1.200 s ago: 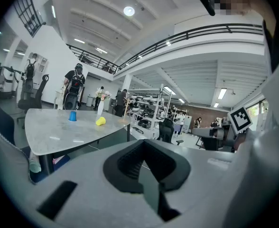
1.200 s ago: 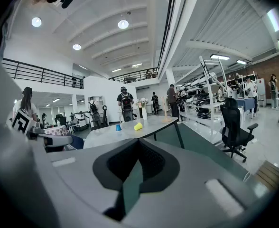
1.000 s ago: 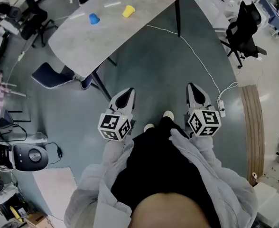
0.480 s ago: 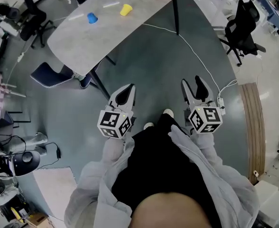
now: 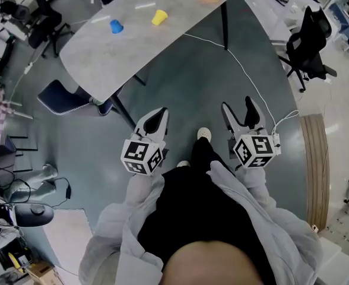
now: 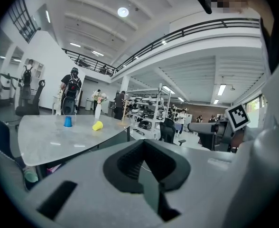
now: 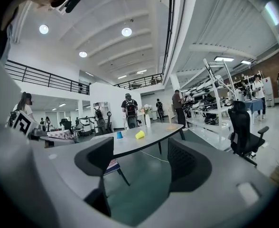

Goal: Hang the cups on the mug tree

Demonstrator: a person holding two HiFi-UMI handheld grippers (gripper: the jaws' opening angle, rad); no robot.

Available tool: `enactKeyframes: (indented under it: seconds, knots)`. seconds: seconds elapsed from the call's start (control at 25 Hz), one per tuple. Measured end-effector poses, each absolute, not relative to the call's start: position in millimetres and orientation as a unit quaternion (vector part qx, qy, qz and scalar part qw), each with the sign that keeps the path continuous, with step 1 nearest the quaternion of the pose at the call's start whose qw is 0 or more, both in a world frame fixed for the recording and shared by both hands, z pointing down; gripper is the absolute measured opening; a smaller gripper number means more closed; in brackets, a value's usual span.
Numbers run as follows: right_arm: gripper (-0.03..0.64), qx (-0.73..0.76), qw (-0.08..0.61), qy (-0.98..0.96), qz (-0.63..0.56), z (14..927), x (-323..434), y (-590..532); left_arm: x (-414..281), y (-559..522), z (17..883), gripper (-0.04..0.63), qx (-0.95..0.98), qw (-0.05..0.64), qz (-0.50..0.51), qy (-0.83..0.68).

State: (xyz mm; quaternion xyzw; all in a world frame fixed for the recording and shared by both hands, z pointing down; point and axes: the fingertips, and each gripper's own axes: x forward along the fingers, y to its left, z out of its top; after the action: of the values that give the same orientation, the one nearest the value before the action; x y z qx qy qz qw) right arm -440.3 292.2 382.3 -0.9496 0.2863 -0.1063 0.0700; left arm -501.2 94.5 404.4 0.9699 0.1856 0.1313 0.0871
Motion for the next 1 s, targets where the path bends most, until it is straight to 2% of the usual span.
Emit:
enactKeyframes:
  seconds: [0.68,1.0]
  knots:
    - [0.35,-0.932,0.063,0.333,-0.13,400,-243,283,-309,94,408,0.003,0.975,0.106,0.125,0.151]
    - [0.35,-0.919,0.058,0.363,-0.142,408,-185,273,-260,90,413,0.003,0.979,0.112,0.125,0.118]
